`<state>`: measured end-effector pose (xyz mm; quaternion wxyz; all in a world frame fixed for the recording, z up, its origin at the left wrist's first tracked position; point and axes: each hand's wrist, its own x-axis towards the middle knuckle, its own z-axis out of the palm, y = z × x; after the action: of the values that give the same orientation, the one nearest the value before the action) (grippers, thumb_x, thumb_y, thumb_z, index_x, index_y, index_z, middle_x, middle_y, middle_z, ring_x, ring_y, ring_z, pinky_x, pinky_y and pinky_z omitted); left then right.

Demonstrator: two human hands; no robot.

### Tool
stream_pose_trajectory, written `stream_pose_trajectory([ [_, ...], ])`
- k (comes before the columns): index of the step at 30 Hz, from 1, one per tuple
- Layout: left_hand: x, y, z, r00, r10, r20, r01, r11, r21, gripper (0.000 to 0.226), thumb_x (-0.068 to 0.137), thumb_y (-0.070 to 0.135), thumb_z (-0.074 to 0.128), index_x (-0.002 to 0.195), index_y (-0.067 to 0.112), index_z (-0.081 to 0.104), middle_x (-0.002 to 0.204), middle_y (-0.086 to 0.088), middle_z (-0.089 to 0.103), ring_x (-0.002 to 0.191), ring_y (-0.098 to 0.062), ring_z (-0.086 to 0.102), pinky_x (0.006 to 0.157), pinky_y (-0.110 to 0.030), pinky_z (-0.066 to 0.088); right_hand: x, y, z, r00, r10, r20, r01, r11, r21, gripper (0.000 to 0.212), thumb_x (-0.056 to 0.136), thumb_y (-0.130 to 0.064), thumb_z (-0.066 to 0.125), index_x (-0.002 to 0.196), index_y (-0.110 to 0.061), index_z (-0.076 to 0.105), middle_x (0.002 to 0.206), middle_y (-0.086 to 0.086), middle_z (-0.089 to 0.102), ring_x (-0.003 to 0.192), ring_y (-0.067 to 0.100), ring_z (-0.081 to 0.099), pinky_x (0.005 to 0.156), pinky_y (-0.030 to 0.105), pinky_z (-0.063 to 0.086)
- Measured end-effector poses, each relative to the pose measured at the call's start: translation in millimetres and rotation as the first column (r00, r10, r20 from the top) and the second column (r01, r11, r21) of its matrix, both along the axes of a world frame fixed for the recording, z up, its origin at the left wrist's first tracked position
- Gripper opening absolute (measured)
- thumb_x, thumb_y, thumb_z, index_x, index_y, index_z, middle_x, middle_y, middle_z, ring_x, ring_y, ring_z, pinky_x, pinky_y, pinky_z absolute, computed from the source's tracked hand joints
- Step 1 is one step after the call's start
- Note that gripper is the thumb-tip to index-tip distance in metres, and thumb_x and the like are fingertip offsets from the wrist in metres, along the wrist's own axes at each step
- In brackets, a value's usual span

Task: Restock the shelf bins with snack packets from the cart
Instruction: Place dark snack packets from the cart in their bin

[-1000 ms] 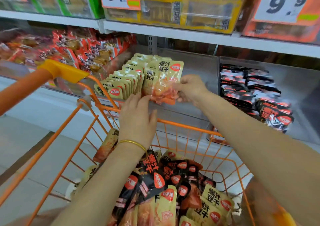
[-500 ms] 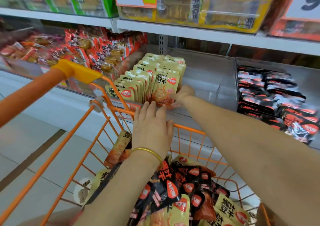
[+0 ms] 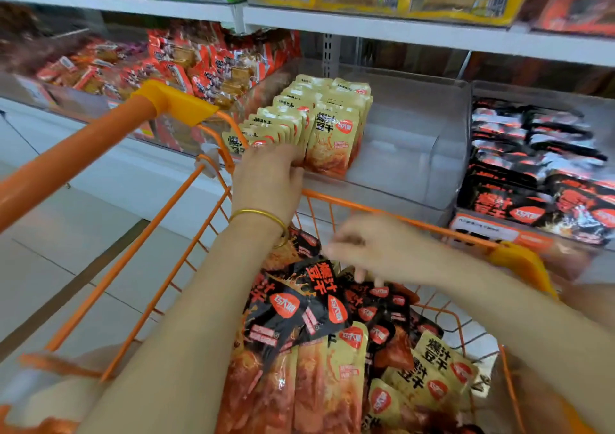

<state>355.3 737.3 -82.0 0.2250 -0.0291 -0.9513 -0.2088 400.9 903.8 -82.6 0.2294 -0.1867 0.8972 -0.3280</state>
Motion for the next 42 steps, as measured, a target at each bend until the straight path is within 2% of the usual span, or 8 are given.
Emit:
stream_pose_trajectory([
  [6,3.2,9.3,3.2,0.990,-0.111,-0.089,0.118,0.990,0.080,0.020,0.086,0.021,0.057,0.101,0.016,0.070,0.096,0.001,0.068,0.095,-0.020,0.059,0.088,-0.035,0.045,4.7,1.7,-18.5,0.964,0.001,0.265,0.057,0.975,-0.214,0.018,0.087,-0.012,0.065,0.078,-0.009,0.050,0.065,0.003,0.052,0.054,0.008,0.051,0.050,0.021,0.041],
  [9,13.8,22.4,11.4,0.948,-0.317,-0.010,0.300,0.884,0.359,0.012,0.088,0.013,0.061,0.096,0.009,0.069,0.080,0.013,0.059,0.073,0.011,0.053,0.070,-0.003,0.038,0.4,21.6,-2.3,0.919,-0.056,0.390,0.240,0.865,-0.441,0.018,0.089,0.002,0.056,0.079,-0.011,0.049,0.071,0.008,0.057,0.060,0.015,0.055,0.056,0.026,0.041],
  [18,42.7,80.6,6.1,0.658,-0.704,0.266,0.406,0.629,0.663,0.013,0.083,0.008,0.065,0.089,0.018,0.063,0.085,0.000,0.066,0.078,-0.002,0.060,0.071,-0.011,0.044,29.7,103.5,16.6,0.882,-0.460,0.103,0.421,0.671,-0.610,0.006,0.084,-0.012,0.066,0.082,-0.015,0.060,0.072,-0.003,0.066,0.068,0.010,0.062,0.066,0.028,0.048],
  [25,40.7,157.4,26.9,0.760,-0.644,0.090,0.377,0.550,0.745,0.024,0.077,0.013,0.074,0.080,0.023,0.052,0.066,0.011,0.058,0.059,0.003,0.051,0.058,-0.009,0.041,52.0,162.1,28.2,0.838,-0.532,0.119,0.484,0.627,-0.611,0.018,0.081,-0.005,0.070,0.071,-0.018,0.061,0.058,-0.001,0.056,0.046,0.010,0.044,0.041,0.016,0.027],
  [29,46.6,195.6,28.3,0.788,-0.615,-0.036,0.490,0.591,0.641,0.019,0.086,0.001,0.059,0.102,0.012,0.056,0.093,0.005,0.059,0.076,0.001,0.054,0.072,-0.004,0.042,38.5,224.6,49.3,0.544,-0.837,-0.052,0.601,0.433,-0.672,0.027,0.085,-0.006,0.065,0.062,-0.021,0.061,0.056,-0.005,0.057,0.046,0.004,0.048,0.040,0.015,0.033],
  [35,56.9,224.4,-2.7,0.773,-0.634,-0.037,0.542,0.628,0.559,0.025,0.087,0.002,0.057,0.094,0.026,0.057,0.094,0.009,0.060,0.086,-0.003,0.056,0.077,-0.012,0.045,0.8,270.4,21.4,0.611,-0.790,-0.049,0.730,0.587,-0.351,0.021,0.077,0.005,0.071,0.096,-0.001,0.066,0.055,-0.002,0.060,0.036,-0.004,0.048,0.042,0.013,0.044],
  [38,59.7,228.7,-10.1,0.771,-0.633,-0.067,0.565,0.633,0.529,0.030,0.087,0.003,0.057,0.091,0.033,0.055,0.094,0.011,0.060,0.086,-0.002,0.056,0.076,-0.007,0.042,-13.9,267.7,2.3,0.689,-0.658,-0.302,0.704,0.707,0.068,0.032,0.076,-0.019,0.077,0.101,0.000,0.068,0.081,0.012,0.062,0.067,0.009,0.062,0.062,0.027,0.044],
  [42,62.1,227.5,-14.4,0.790,-0.611,-0.051,0.548,0.665,0.507,0.026,0.088,0.006,0.058,0.089,0.032,0.057,0.089,0.013,0.060,0.086,-0.001,0.055,0.074,-0.008,0.042,-19.7,261.3,-1.5,0.734,-0.548,-0.401,0.677,0.636,0.370,0.043,0.075,-0.049,0.073,0.087,-0.009,0.064,0.095,0.009,0.066,0.092,0.026,0.063,0.068,0.028,0.043],
])
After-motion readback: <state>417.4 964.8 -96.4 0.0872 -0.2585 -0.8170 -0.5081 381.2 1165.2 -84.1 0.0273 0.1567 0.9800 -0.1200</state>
